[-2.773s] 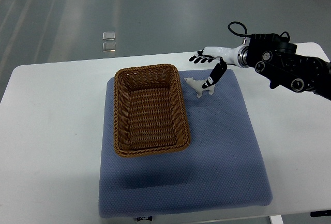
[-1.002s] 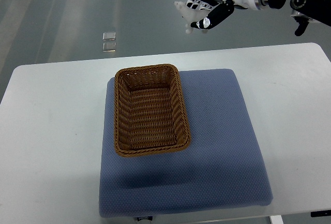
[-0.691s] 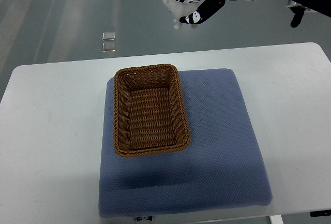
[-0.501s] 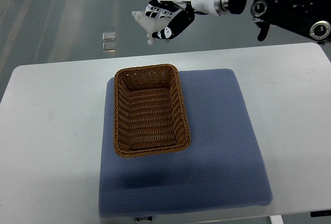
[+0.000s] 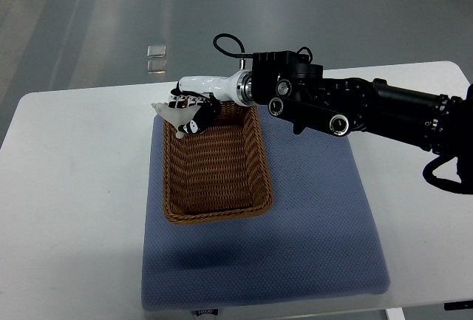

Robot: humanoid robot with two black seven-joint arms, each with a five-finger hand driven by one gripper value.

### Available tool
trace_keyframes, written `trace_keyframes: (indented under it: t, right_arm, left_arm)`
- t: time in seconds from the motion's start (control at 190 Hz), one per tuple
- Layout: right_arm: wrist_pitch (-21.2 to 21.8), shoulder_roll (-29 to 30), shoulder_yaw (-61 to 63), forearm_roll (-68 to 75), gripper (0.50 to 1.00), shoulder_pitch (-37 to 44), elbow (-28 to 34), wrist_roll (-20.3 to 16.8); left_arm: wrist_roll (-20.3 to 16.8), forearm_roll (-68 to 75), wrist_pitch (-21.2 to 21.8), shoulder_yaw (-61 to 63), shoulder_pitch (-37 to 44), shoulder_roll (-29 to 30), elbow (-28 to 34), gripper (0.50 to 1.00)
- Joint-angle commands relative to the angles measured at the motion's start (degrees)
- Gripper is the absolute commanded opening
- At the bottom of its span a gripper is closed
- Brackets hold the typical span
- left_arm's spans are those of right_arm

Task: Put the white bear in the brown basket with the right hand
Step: 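Carry the bear over the brown basket and lower it inside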

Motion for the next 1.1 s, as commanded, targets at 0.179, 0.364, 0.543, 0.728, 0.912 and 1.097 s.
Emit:
trace_keyframes:
  t: [0.179, 0.364, 0.543, 0.728, 0.912, 1.097]
  right_arm:
    - [-1.3, 0.0, -0.1, -2.0, 0.535, -3.1, -2.4, 0.2]
    - [-1.4, 0.0, -0.2, -3.5, 0.57, -5.7, -3.1, 0.3]
    - [-1.9, 0.0, -0.2, -4.0, 0.635, -7.0, -3.1, 0.4]
    - [-1.9, 0.0, -0.1, -4.1, 0.693, -7.5, -3.1, 0.4]
    - [-1.9, 0.0, -0.1, -4.0, 0.752, -7.6, -3.1, 0.4]
    - [-1.8, 0.0, 0.3, -3.8, 0.842, -6.7, -3.0, 0.4]
  left_arm:
    - [0.0, 0.0, 0.0, 0.2, 0.0, 0.0, 0.0, 1.0]
    - [0.0, 0.0, 0.0, 0.2, 0.0, 0.0, -0.1, 1.0]
    - [0.0, 0.0, 0.0, 0.2, 0.0, 0.0, 0.0, 1.0]
    - [0.0, 0.1, 0.0, 0.2, 0.0, 0.0, -0.1, 1.0]
    - [0.0, 0.0, 0.0, 0.2, 0.0, 0.0, 0.0, 1.0]
    - [0.0, 0.0, 0.0, 0.3, 0.0, 0.0, 0.0, 1.0]
